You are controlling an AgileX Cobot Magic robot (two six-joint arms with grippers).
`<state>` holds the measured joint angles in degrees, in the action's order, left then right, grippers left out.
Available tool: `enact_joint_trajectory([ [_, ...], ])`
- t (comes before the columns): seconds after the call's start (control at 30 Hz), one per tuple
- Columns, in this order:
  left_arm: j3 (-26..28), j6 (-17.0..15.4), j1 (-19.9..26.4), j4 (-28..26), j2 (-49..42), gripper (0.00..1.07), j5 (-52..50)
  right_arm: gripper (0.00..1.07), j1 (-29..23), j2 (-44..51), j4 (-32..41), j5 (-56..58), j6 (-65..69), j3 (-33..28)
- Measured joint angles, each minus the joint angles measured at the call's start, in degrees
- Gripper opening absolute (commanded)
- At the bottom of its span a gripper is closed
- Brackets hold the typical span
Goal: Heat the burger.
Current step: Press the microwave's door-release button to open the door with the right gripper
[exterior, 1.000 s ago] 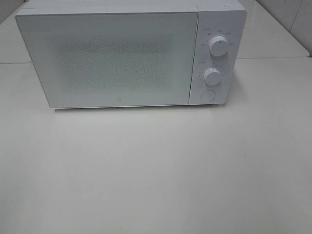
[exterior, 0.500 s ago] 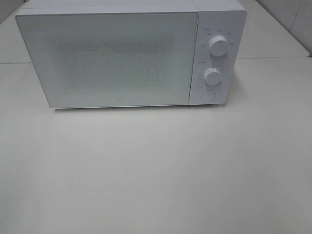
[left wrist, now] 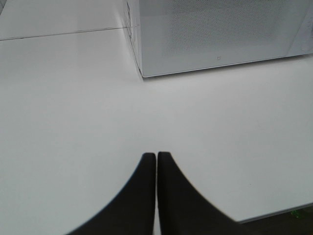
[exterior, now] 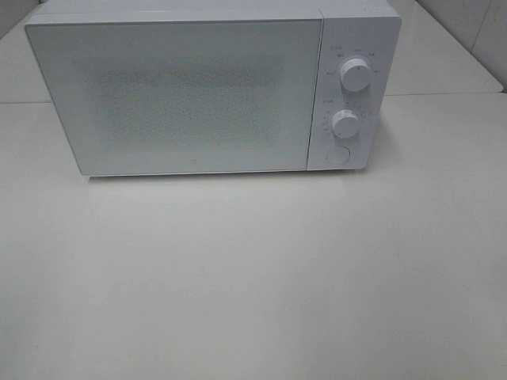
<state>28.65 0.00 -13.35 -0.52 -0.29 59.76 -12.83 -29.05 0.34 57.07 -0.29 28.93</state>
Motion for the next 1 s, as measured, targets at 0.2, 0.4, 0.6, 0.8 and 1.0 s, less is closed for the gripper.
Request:
enact_joint_trajectory([
  [0.2, 0.0, 0.0, 0.0, 0.0, 0.0, 0.0, 0.0, 0.63, 0.0, -5.8, -0.3, -5.2, 0.0, 1.2],
  [0.4, 0.0, 0.0, 0.0, 0.0, 0.0, 0.0, 0.0, 0.63, 0.0, -8.2, 0.0, -16.8, 0.0, 1.3],
  [0.6, 0.0, 0.0, 0.0, 0.0, 0.0, 0.0, 0.0, 0.63, 0.0, -10.9, 0.0, -30.2, 0.3, 1.3],
  [0.8, 0.0, 0.0, 0.0, 0.0, 0.0, 0.0, 0.0, 0.63, 0.0, -13.0, 0.0, -37.8, 0.3, 1.3],
  [1.0, 0.0, 0.0, 0.0, 0.0, 0.0, 0.0, 0.0, 0.63, 0.0, -19.0, 0.0, -50.2, 0.0, 1.3],
])
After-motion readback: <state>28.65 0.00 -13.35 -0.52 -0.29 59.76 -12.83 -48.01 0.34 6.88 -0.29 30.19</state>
